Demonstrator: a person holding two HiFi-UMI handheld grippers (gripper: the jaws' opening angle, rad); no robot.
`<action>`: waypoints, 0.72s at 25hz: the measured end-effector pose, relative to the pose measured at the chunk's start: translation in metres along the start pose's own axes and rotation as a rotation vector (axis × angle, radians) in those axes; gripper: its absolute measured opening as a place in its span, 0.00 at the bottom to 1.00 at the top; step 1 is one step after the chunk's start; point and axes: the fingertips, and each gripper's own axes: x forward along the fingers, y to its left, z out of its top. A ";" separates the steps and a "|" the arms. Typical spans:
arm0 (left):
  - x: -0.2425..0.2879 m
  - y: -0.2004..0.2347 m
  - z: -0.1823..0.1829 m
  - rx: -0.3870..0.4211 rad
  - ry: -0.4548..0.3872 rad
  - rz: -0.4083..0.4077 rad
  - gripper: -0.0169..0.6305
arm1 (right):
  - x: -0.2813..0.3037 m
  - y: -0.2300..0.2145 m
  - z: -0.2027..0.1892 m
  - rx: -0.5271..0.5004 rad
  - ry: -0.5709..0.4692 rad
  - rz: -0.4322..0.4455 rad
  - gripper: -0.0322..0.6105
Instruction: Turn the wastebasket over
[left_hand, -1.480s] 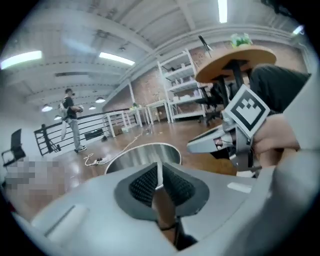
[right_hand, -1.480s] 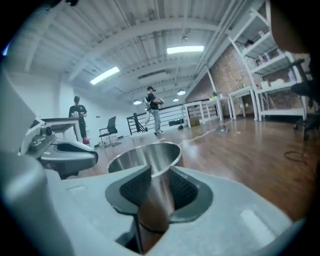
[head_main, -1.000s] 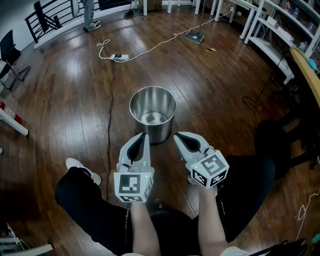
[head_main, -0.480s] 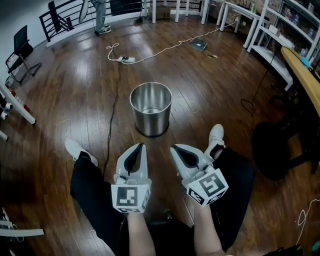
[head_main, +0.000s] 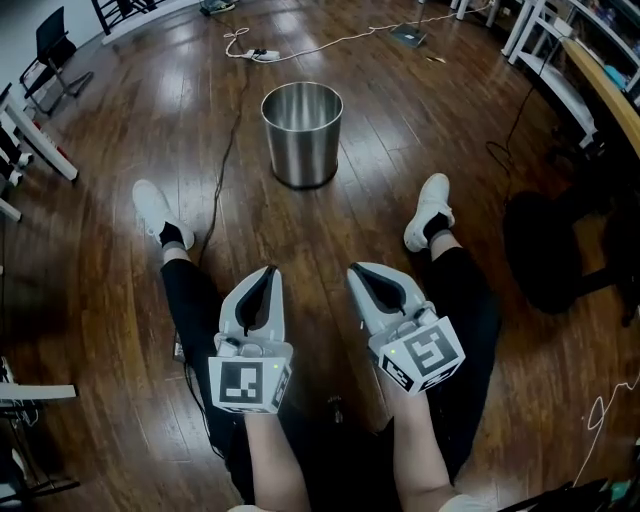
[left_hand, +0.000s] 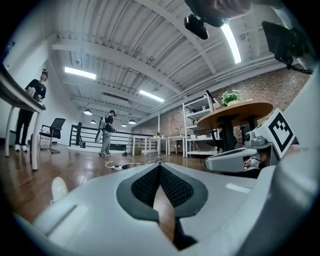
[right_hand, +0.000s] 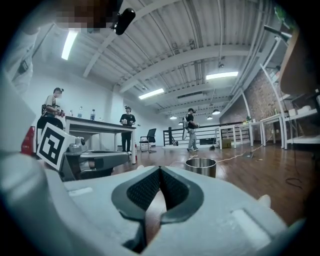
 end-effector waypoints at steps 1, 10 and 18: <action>-0.009 -0.006 0.004 -0.001 -0.003 0.003 0.05 | -0.011 0.002 0.001 0.003 -0.004 -0.001 0.04; -0.067 -0.082 0.015 -0.018 -0.026 -0.004 0.05 | -0.101 0.030 0.009 -0.043 -0.023 -0.003 0.04; -0.096 -0.107 0.038 0.021 -0.069 0.020 0.05 | -0.144 0.024 0.032 -0.046 -0.097 -0.024 0.04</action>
